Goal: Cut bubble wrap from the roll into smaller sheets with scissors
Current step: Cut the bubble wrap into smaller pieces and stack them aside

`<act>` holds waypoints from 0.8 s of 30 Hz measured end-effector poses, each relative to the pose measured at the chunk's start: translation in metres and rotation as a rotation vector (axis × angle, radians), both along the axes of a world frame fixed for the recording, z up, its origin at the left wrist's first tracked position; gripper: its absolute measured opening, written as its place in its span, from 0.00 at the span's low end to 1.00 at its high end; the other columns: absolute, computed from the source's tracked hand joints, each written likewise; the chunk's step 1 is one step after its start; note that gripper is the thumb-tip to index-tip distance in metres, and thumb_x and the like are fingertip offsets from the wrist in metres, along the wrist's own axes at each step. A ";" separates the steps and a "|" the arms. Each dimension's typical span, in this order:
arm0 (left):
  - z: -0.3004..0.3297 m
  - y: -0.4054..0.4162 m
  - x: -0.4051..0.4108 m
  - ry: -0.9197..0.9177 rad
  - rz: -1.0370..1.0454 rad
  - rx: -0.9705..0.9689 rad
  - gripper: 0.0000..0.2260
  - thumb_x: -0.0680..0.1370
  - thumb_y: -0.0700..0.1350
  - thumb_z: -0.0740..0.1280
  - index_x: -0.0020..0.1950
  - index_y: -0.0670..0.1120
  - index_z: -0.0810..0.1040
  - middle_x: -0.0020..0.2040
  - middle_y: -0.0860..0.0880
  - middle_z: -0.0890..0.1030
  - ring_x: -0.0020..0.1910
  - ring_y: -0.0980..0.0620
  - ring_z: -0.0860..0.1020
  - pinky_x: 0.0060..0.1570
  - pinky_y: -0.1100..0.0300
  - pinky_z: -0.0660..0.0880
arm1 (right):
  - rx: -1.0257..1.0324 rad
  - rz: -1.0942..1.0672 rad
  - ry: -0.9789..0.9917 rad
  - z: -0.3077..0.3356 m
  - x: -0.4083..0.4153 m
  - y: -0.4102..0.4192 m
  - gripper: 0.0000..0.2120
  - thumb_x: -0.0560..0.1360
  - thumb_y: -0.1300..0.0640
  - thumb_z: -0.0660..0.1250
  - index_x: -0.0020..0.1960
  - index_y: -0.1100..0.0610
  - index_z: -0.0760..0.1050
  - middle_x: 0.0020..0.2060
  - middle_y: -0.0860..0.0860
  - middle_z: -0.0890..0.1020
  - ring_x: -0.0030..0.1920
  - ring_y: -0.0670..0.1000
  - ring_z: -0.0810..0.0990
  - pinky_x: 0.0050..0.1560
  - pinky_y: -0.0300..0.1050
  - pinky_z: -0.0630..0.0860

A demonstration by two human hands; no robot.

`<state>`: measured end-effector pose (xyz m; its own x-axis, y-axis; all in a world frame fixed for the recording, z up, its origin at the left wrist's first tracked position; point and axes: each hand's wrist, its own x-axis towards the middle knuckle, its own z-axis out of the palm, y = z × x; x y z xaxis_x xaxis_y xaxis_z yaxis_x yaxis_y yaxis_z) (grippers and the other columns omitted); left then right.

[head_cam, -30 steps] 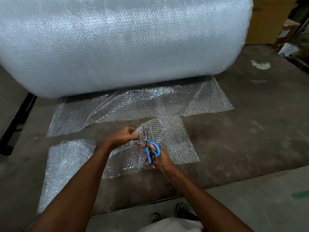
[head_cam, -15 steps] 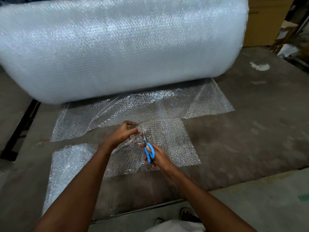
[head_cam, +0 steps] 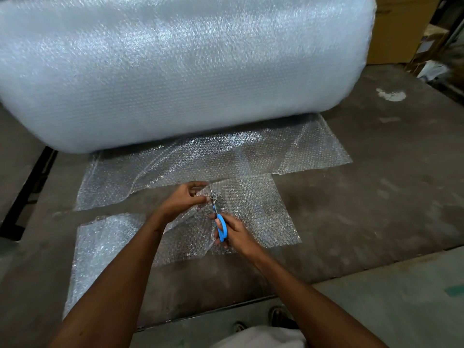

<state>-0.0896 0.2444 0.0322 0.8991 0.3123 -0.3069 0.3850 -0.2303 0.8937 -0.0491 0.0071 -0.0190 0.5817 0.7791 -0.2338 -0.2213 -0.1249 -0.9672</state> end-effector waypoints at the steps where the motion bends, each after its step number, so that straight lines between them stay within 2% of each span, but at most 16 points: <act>1: -0.001 0.001 0.000 0.009 0.005 0.006 0.27 0.77 0.39 0.79 0.75 0.43 0.77 0.69 0.43 0.82 0.63 0.50 0.85 0.58 0.61 0.82 | 0.003 0.000 0.000 -0.001 -0.001 0.000 0.12 0.88 0.53 0.63 0.69 0.52 0.79 0.40 0.51 0.82 0.38 0.49 0.83 0.33 0.41 0.73; 3: -0.001 0.001 0.001 0.028 0.012 0.013 0.25 0.78 0.38 0.79 0.74 0.41 0.77 0.68 0.42 0.82 0.63 0.49 0.84 0.60 0.60 0.82 | -0.004 0.003 0.007 -0.003 -0.002 0.001 0.12 0.87 0.53 0.64 0.68 0.51 0.79 0.40 0.50 0.83 0.40 0.52 0.83 0.33 0.41 0.73; 6: -0.005 0.004 0.002 0.079 -0.008 0.030 0.14 0.79 0.38 0.76 0.63 0.44 0.82 0.61 0.44 0.85 0.55 0.56 0.85 0.57 0.63 0.80 | -0.018 -0.006 0.020 -0.005 -0.003 0.002 0.13 0.86 0.51 0.65 0.68 0.53 0.79 0.40 0.51 0.84 0.39 0.53 0.84 0.32 0.41 0.73; 8: -0.008 0.006 0.003 0.110 -0.013 0.028 0.13 0.78 0.38 0.76 0.62 0.42 0.81 0.60 0.44 0.84 0.55 0.53 0.84 0.58 0.60 0.80 | -0.036 -0.017 0.030 -0.004 -0.003 0.004 0.15 0.85 0.49 0.65 0.67 0.55 0.78 0.39 0.50 0.84 0.37 0.51 0.84 0.31 0.42 0.73; 10: -0.006 0.007 0.003 0.130 -0.029 0.019 0.11 0.79 0.37 0.75 0.60 0.45 0.81 0.60 0.45 0.83 0.57 0.49 0.83 0.62 0.56 0.80 | -0.037 -0.018 0.047 -0.003 -0.004 0.007 0.19 0.83 0.45 0.65 0.67 0.56 0.78 0.38 0.51 0.84 0.36 0.52 0.83 0.31 0.43 0.73; 11: -0.006 0.009 0.003 0.125 -0.043 0.008 0.13 0.78 0.37 0.76 0.60 0.47 0.81 0.60 0.44 0.84 0.59 0.47 0.83 0.63 0.55 0.80 | -0.030 -0.020 0.057 -0.003 -0.005 0.008 0.20 0.82 0.44 0.65 0.66 0.55 0.78 0.38 0.52 0.84 0.36 0.52 0.83 0.31 0.44 0.73; 13: -0.008 0.013 0.003 0.133 -0.043 -0.009 0.22 0.75 0.40 0.79 0.68 0.42 0.79 0.64 0.41 0.83 0.62 0.43 0.83 0.63 0.54 0.81 | -0.018 -0.023 0.070 -0.002 -0.004 0.008 0.21 0.82 0.44 0.64 0.67 0.57 0.78 0.37 0.52 0.83 0.36 0.53 0.82 0.31 0.45 0.72; 15: -0.009 0.013 0.004 0.140 -0.052 0.006 0.29 0.76 0.39 0.79 0.75 0.39 0.73 0.66 0.40 0.81 0.62 0.45 0.83 0.62 0.56 0.81 | -0.007 -0.017 0.082 0.000 -0.003 0.006 0.18 0.86 0.47 0.63 0.68 0.59 0.76 0.38 0.52 0.83 0.36 0.52 0.82 0.32 0.44 0.72; 17: -0.009 0.012 0.003 0.140 -0.053 0.017 0.29 0.78 0.35 0.77 0.77 0.42 0.69 0.64 0.43 0.80 0.60 0.49 0.81 0.60 0.59 0.80 | -0.004 -0.011 0.100 0.001 -0.003 0.006 0.16 0.88 0.50 0.61 0.68 0.59 0.76 0.38 0.52 0.82 0.37 0.51 0.82 0.33 0.44 0.71; 19: -0.008 0.012 0.003 0.131 -0.073 -0.002 0.29 0.78 0.35 0.76 0.77 0.43 0.70 0.64 0.45 0.80 0.61 0.50 0.81 0.60 0.60 0.79 | -0.001 -0.012 0.107 0.002 -0.003 0.007 0.16 0.87 0.47 0.62 0.67 0.56 0.77 0.38 0.52 0.83 0.37 0.52 0.82 0.33 0.44 0.71; 22: -0.011 0.015 0.000 0.123 -0.102 -0.046 0.30 0.76 0.38 0.79 0.76 0.47 0.75 0.73 0.44 0.77 0.69 0.47 0.79 0.66 0.55 0.79 | 0.007 -0.015 0.118 0.002 -0.001 0.010 0.19 0.83 0.42 0.64 0.65 0.53 0.79 0.39 0.53 0.83 0.37 0.52 0.82 0.34 0.45 0.72; 24: -0.007 0.011 -0.001 0.116 -0.124 -0.056 0.29 0.77 0.37 0.78 0.75 0.50 0.75 0.76 0.46 0.72 0.72 0.50 0.75 0.62 0.60 0.78 | 0.006 -0.016 0.117 0.003 0.002 0.010 0.18 0.84 0.43 0.63 0.66 0.53 0.79 0.38 0.53 0.83 0.36 0.52 0.82 0.31 0.43 0.71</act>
